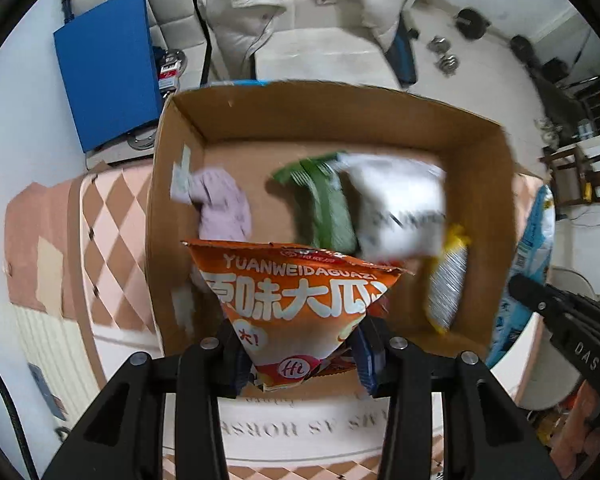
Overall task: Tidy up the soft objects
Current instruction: 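Lift the panda bag into the box with left tool while right tool carries the tube in, then open both tools to release the bag and tube, then raise them from the box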
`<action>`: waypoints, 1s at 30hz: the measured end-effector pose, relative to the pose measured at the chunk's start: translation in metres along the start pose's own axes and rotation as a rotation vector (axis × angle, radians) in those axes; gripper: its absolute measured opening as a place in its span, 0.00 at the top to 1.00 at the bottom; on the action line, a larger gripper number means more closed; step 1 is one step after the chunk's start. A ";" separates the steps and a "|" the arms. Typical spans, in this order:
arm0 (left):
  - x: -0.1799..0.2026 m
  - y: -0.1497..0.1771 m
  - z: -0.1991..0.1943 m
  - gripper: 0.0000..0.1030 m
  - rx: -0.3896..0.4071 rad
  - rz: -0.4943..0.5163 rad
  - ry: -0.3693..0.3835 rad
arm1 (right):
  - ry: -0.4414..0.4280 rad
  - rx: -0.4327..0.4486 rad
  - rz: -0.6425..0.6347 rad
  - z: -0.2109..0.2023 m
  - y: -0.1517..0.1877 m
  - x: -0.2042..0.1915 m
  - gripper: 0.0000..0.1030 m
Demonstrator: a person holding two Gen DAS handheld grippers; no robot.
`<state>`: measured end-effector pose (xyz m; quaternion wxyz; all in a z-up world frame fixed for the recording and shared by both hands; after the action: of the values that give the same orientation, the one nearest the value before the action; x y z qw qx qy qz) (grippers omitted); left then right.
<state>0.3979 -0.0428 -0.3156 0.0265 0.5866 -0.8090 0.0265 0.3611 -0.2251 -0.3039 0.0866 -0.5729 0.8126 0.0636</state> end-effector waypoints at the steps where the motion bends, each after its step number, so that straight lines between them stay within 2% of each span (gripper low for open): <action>1: -0.005 -0.010 0.007 0.63 -0.020 -0.002 -0.010 | 0.012 -0.016 0.014 0.008 -0.010 0.001 0.86; 5: -0.018 -0.034 0.026 0.62 -0.076 0.004 -0.030 | 0.049 -0.074 0.081 0.045 -0.055 0.009 0.86; 8: -0.026 -0.045 0.044 0.62 -0.113 0.006 -0.045 | 0.056 -0.099 0.108 0.063 -0.068 0.011 0.86; 16: -0.042 -0.053 0.068 0.60 -0.151 -0.076 0.005 | 0.068 -0.157 0.164 0.093 -0.083 0.014 0.83; 18: -0.042 -0.054 0.065 0.57 -0.147 -0.071 0.003 | 0.052 -0.182 0.169 0.099 -0.084 0.014 0.74; 19: -0.041 -0.054 0.064 0.55 -0.144 -0.065 0.004 | 0.048 -0.184 0.168 0.100 -0.085 0.014 0.58; 20: -0.041 -0.055 0.061 0.49 -0.138 -0.062 0.001 | 0.044 -0.181 0.165 0.099 -0.085 0.014 0.40; 21: -0.039 -0.055 0.057 0.41 -0.125 -0.057 -0.001 | 0.036 -0.173 0.159 0.096 -0.085 0.013 0.34; 22: -0.037 -0.056 0.054 0.37 -0.115 -0.050 0.001 | 0.032 -0.168 0.153 0.094 -0.084 0.012 0.30; 23: -0.034 -0.056 0.050 0.31 -0.103 -0.043 0.000 | 0.028 -0.169 0.147 0.092 -0.083 0.011 0.30; 25: -0.030 -0.054 0.043 0.28 -0.083 -0.034 0.001 | 0.032 -0.171 0.129 0.086 -0.078 0.009 0.26; 26: -0.027 -0.051 0.038 0.25 -0.074 -0.026 0.003 | 0.033 -0.165 0.114 0.082 -0.074 0.007 0.19; 27: -0.024 -0.050 0.037 0.14 -0.069 -0.021 0.007 | 0.035 -0.160 0.097 0.078 -0.071 0.004 0.15; 28: -0.021 -0.047 0.033 0.11 -0.057 -0.015 0.013 | 0.041 -0.151 0.075 0.075 -0.066 0.002 0.09; 30: -0.015 -0.038 0.027 0.08 -0.032 -0.004 0.011 | 0.060 -0.130 0.029 0.067 -0.056 -0.002 0.09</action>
<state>0.4386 -0.0421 -0.3432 0.0405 0.5874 -0.8081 0.0167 0.4188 -0.2287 -0.3687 0.0239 -0.5671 0.8171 0.1003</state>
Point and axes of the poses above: each gripper's, at about its wrist camera, not at the fingertips, and z roughly the way its jaws point, x to its right, y to its underside, the point moved 8 cm from there along z, roughly the way its jaws point, and after that the axes turned 12 degrees about z, right-handed, at the moved point
